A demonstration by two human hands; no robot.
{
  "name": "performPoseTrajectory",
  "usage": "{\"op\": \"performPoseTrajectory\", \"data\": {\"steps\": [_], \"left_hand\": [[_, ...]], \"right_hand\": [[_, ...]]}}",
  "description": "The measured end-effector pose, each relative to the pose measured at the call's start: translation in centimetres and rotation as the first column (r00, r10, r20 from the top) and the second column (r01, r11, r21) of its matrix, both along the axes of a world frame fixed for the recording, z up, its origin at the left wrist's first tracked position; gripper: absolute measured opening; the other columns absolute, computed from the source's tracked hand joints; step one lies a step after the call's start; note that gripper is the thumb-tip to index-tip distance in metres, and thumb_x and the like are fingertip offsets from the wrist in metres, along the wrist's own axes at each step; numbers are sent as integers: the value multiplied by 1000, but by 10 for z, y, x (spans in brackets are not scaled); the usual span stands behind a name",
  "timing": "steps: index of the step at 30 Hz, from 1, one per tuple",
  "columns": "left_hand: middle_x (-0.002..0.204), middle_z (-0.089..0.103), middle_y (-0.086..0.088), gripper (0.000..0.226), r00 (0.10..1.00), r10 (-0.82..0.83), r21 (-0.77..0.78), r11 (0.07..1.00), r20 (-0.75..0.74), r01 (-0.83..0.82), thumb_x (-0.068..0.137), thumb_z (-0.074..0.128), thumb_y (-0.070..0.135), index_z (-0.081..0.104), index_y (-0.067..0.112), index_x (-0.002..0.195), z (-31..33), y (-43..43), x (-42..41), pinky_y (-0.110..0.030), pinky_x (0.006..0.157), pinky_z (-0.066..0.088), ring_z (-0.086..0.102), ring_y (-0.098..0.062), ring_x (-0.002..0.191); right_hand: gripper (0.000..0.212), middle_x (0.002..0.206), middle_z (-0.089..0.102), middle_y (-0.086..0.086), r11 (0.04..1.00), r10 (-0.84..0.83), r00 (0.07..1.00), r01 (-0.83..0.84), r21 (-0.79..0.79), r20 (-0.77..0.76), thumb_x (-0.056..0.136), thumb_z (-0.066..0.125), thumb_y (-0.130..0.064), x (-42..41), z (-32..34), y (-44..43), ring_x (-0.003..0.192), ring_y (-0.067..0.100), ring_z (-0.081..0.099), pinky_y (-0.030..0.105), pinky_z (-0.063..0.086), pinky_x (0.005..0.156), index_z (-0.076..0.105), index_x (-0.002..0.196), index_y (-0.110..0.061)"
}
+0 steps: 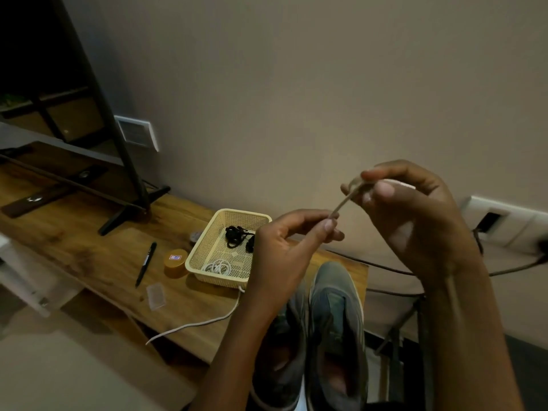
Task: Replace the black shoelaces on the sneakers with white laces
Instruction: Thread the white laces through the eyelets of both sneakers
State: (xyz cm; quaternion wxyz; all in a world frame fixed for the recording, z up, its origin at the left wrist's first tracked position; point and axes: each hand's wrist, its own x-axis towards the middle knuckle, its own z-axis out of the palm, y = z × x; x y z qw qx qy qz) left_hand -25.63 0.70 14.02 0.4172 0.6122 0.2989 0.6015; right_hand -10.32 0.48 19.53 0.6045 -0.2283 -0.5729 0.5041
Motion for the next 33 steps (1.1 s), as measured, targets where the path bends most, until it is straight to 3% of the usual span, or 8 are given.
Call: {"op": "performPoseTrajectory", "data": {"steps": [3,6,8,11,14,21,26,33], "left_hand": [[76,73,-2,14,997,-77,-27,997,-14,76,84,63,2,71,11,92,2,-1,-1,-17,71,52,71,-14,76],[80,74,3,13,999,5,-81,997,-38,-8,88,61,10,71,18,89,-8,6,-6,-19,73,53,70,-11,80],[79,74,3,14,993,116,-155,981,-27,-119,89,59,16,70,23,84,-20,14,-15,-24,70,55,69,-12,78],[75,72,0,11,990,142,-237,962,10,-135,89,60,14,69,17,85,-29,18,-22,-21,62,53,67,-9,70],[69,70,3,10,991,136,-239,962,15,-129,89,60,10,67,14,85,-31,19,-19,-16,58,51,65,-5,65],[70,65,6,13,924,200,-96,965,-327,-243,89,61,19,64,26,78,-52,28,-23,-30,62,50,61,-8,67],[67,66,9,20,897,112,-139,972,-429,-187,88,63,20,62,32,72,-59,26,-19,-27,62,53,63,-5,67],[70,70,5,11,937,-31,-239,969,-347,-56,87,66,18,70,19,77,-70,20,-9,-31,72,54,67,-12,72]], "right_hand": [[21,76,68,0,991,135,975,-136,3,-176,60,82,-21,-2,-7,3,84,16,64,52,46,96,72,79,-17],[16,71,64,-3,978,178,910,-205,-32,-375,62,79,-15,-12,-6,6,73,11,63,34,56,73,71,76,-16],[7,70,63,-3,987,30,920,-89,-136,-390,64,72,-13,-15,-9,9,68,10,62,25,54,56,70,68,-18],[11,80,65,5,937,-209,978,194,-291,-21,76,62,-5,-20,-32,21,76,19,64,33,58,65,69,73,-14],[10,89,68,10,878,-259,886,382,-288,384,87,59,-9,-32,-57,27,82,22,64,25,55,66,68,90,-5],[13,79,68,6,896,-101,894,272,-352,436,88,59,-14,-40,-65,32,74,12,64,25,52,68,69,90,-7],[10,74,71,10,798,-279,946,325,-508,166,78,66,4,-52,-71,35,70,19,68,25,56,63,68,79,-5],[10,68,64,8,668,-511,841,258,-698,-178,81,61,5,-46,-76,38,59,16,61,27,56,60,61,82,-5]]}}
